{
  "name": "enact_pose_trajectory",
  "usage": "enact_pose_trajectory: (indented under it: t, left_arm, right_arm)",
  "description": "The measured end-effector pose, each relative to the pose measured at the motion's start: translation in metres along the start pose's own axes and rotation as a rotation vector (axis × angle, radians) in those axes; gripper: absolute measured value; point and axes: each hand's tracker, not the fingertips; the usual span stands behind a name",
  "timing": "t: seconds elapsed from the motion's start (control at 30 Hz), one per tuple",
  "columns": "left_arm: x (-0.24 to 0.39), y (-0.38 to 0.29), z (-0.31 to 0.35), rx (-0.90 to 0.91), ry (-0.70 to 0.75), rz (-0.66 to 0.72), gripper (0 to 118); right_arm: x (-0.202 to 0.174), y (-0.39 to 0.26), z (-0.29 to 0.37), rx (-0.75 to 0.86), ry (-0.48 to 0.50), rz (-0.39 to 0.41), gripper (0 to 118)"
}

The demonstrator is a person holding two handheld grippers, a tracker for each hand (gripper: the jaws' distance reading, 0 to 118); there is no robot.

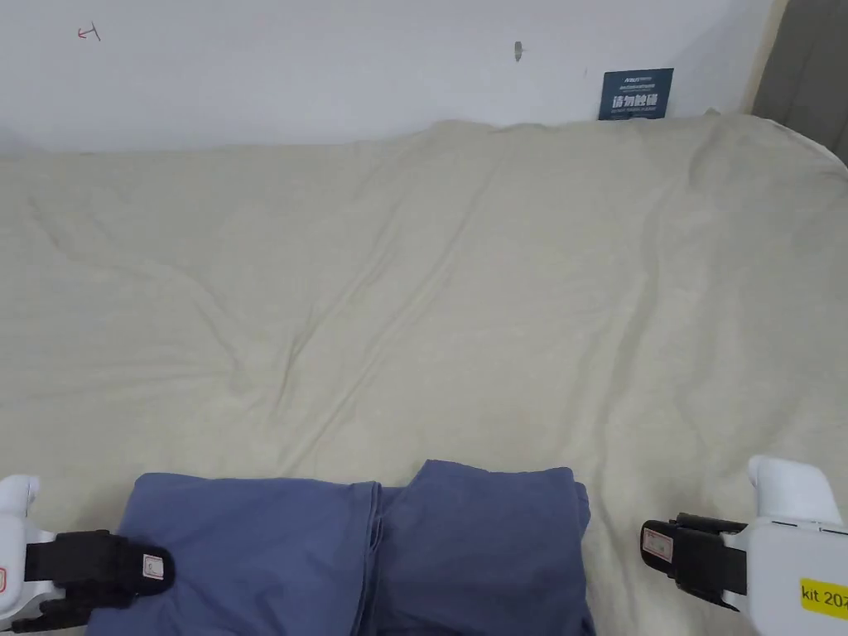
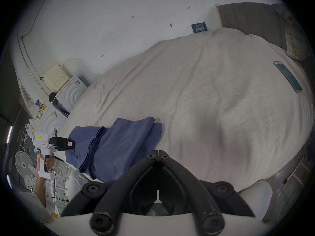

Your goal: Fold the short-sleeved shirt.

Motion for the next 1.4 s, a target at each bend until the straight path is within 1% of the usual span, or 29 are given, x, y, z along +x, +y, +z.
enact_pose_trajectory:
  t: [0.03,0.07,0.17,0.2,0.23,0.37,0.47,0.5,0.57,0.63,0.7,0.73,0.8,0.83,0.87,0.9,0.93,0.97,1.0,1.03,1.07,1.1,1.2,1.3,1.33,1.37,1.4]
  left_arm:
    - [0.004,-0.002,0.001,0.005,0.001,0.006,16]
    - [0.013,-0.004,0.001,0.009,0.003,-0.013,16]
    - [0.046,-0.004,0.003,0.019,0.074,-0.095,16]
    - [0.058,-0.004,0.006,0.02,0.07,-0.099,16]
    - [0.071,-0.003,0.008,0.021,0.046,-0.136,16]
    - [0.137,-0.005,0.011,0.017,0.039,-0.262,16]
    - [0.187,-0.007,-0.005,-0.007,0.017,-0.365,16]
    - [0.204,-0.008,-0.016,-0.019,0.003,-0.402,16]
    - [0.233,-0.011,-0.039,-0.046,-0.051,-0.429,16]
    - [0.26,-0.013,-0.068,-0.109,-0.091,-0.488,16]
    - [0.287,-0.014,-0.113,-0.174,-0.116,-0.532,16]
    - [0.293,-0.016,-0.133,-0.236,-0.084,-0.523,16]
    - [0.306,-0.019,-0.177,-0.321,-0.065,-0.558,16]
    - [0.309,-0.022,-0.193,-0.327,-0.014,-0.555,16]
    - [0.313,-0.025,-0.208,-0.337,0.02,-0.586,16]
    - [0.315,-0.028,-0.22,-0.336,0.049,-0.578,17]
    - [0.317,-0.031,-0.227,-0.351,0.061,-0.61,21]
    - [0.317,-0.033,-0.232,-0.368,0.057,-0.629,41]
    - [0.316,-0.033,-0.235,-0.384,0.035,-0.615,64]
    - [0.315,-0.033,-0.236,-0.409,0.005,-0.589,86]
    - [0.315,-0.032,-0.233,-0.406,-0.003,-0.542,104]
    - [0.318,-0.031,-0.227,-0.401,-0.018,-0.517,108]
    - [0.321,-0.022,-0.2,-0.341,-0.03,-0.52,108]
    - [0.312,-0.015,-0.166,-0.222,-0.027,-0.512,107]
    - [0.307,-0.014,-0.157,-0.199,-0.004,-0.506,104]
    - [0.3,-0.012,-0.151,-0.165,0.014,-0.503,89]
    - [0.293,-0.013,-0.146,-0.119,0.048,-0.51,82]
  right_arm:
    - [0.001,-0.001,0.001,-0.002,0.0,-0.002,0]
    - [0.006,-0.004,-0.012,-0.003,0.001,-0.005,0]
    - [0.015,-0.006,-0.021,-0.008,0.01,-0.009,0]
    - [0.009,-0.007,-0.015,-0.009,0.012,-0.008,0]
    - [0.007,-0.008,-0.011,-0.007,0.011,-0.007,0]
    - [0.015,-0.011,0.001,0.02,0.012,-0.034,0]
    - [0.025,-0.012,0.008,0.036,0.007,-0.059,0]
    - [0.029,-0.012,0.011,0.039,0.005,-0.06,0]
    - [0.035,-0.014,0.018,0.051,-0.003,-0.067,0]
    - [0.043,-0.014,0.024,0.061,-0.004,-0.077,0]
    - [0.048,-0.015,0.032,0.075,-0.009,-0.085,0]
    - [0.052,-0.016,0.035,0.078,-0.015,-0.089,0]
    - [0.058,-0.019,0.043,0.09,-0.022,-0.096,0]
    - [0.061,-0.02,0.046,0.095,-0.03,-0.106,0]
    - [0.066,-0.021,0.05,0.1,-0.033,-0.114,0]
    - [0.071,-0.023,0.053,0.103,-0.031,-0.12,0]
    - [0.075,-0.024,0.057,0.107,-0.033,-0.126,0]
    - [0.078,-0.025,0.059,0.111,-0.038,-0.132,0]
    - [0.082,-0.027,0.061,0.111,-0.042,-0.137,0]
    - [0.086,-0.028,0.062,0.111,-0.05,-0.142,0]
    - [0.089,-0.029,0.063,0.11,-0.059,-0.147,0]
    - [0.092,-0.029,0.063,0.108,-0.066,-0.151,0]
    - [0.099,-0.031,0.062,0.107,-0.072,-0.172,0]
    - [0.101,-0.032,0.06,0.11,-0.072,-0.182,0]
    - [0.101,-0.031,0.06,0.109,-0.071,-0.179,0]
    - [0.101,-0.031,0.06,0.109,-0.071,-0.175,0]
    - [0.1,-0.031,0.06,0.109,-0.071,-0.17,0]
